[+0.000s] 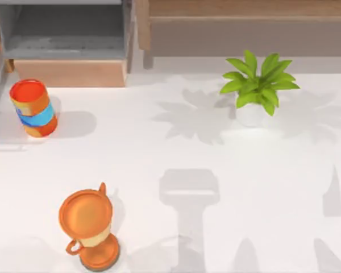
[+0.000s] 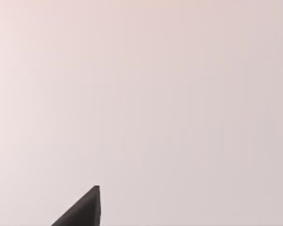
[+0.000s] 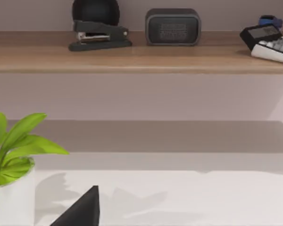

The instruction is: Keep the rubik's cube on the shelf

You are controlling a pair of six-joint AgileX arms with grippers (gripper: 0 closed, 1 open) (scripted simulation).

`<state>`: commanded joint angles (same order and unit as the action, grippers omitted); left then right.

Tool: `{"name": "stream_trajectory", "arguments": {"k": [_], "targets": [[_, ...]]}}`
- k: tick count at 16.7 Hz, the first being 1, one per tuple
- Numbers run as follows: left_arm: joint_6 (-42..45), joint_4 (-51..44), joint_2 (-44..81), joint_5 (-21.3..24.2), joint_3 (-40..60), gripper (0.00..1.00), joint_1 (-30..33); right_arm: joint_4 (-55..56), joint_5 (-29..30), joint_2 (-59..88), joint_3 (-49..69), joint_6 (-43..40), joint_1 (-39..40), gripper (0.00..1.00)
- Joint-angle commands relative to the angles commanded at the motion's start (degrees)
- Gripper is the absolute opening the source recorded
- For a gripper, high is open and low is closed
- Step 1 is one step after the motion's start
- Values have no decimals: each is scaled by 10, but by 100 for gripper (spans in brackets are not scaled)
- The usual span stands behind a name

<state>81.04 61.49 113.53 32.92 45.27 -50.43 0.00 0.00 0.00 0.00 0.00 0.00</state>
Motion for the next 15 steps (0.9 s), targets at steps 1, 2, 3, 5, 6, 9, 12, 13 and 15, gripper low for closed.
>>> {"name": "stream_trajectory", "arguments": {"k": [1,2,3,5,6,9,12,13,15], "targets": [[-21,-50,-1,-16,38,100,-4,0,0,0,0,0,0,100],[-43,-105,-1,-31,79,100,-4,0,0,0,0,0,0,100],[-67,-162,0,-47,121,100,-2,0,0,0,0,0,0,100],[-117,-281,3,-77,210,100,9,0,0,0,0,0,0,100],[-144,-344,7,-92,255,100,18,0,0,0,0,0,0,100],[-228,-538,26,-134,392,100,55,0,0,0,0,0,0,100],[-313,-733,57,-173,522,100,105,0,0,0,0,0,0,100],[-341,-796,70,-185,563,100,123,0,0,0,0,0,0,100],[-395,-918,98,-207,640,100,160,0,0,0,0,0,0,100]]}}
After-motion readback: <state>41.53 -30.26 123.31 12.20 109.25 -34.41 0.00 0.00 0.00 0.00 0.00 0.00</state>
